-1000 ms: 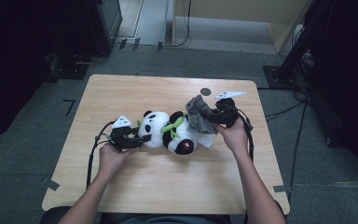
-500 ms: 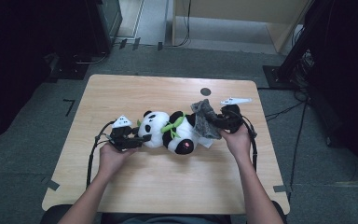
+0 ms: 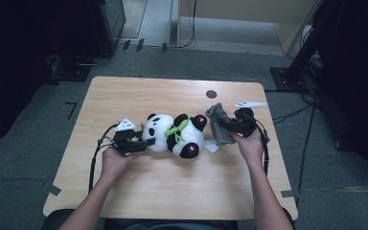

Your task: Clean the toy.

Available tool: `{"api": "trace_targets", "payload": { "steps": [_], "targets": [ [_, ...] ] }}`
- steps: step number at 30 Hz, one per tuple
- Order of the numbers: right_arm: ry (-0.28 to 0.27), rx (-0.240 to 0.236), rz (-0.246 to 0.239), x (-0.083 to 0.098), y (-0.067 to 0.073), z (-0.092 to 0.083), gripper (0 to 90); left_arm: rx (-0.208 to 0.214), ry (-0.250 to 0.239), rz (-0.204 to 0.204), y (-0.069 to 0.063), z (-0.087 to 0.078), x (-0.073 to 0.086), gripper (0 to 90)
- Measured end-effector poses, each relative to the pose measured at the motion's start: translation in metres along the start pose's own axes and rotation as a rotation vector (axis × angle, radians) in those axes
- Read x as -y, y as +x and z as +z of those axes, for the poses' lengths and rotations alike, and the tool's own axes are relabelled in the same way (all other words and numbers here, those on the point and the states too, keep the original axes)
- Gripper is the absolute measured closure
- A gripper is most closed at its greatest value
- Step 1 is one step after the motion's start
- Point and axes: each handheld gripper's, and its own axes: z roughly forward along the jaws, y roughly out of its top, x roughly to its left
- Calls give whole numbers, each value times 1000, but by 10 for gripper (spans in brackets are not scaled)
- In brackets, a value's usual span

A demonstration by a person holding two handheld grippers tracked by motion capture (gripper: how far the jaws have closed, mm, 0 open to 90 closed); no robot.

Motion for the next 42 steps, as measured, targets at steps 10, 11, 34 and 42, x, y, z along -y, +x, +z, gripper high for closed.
{"api": "trace_targets", "payload": {
  "steps": [10,11,34,42],
  "targets": [
    [-98,-37,-34,-21,18,-21,785,-5,-7,2,-1,0,1,411],
    [-96,-40,-41,-23,22,-20,785,-6,-7,2,-1,0,1,411],
    [-56,-106,-130,-25,56,20,775,-21,-22,-3,-4,1,2,415],
    [-61,-110,-106,-16,48,19,775,-9,-14,-10,-2,1,-1,417]
  ]
}}
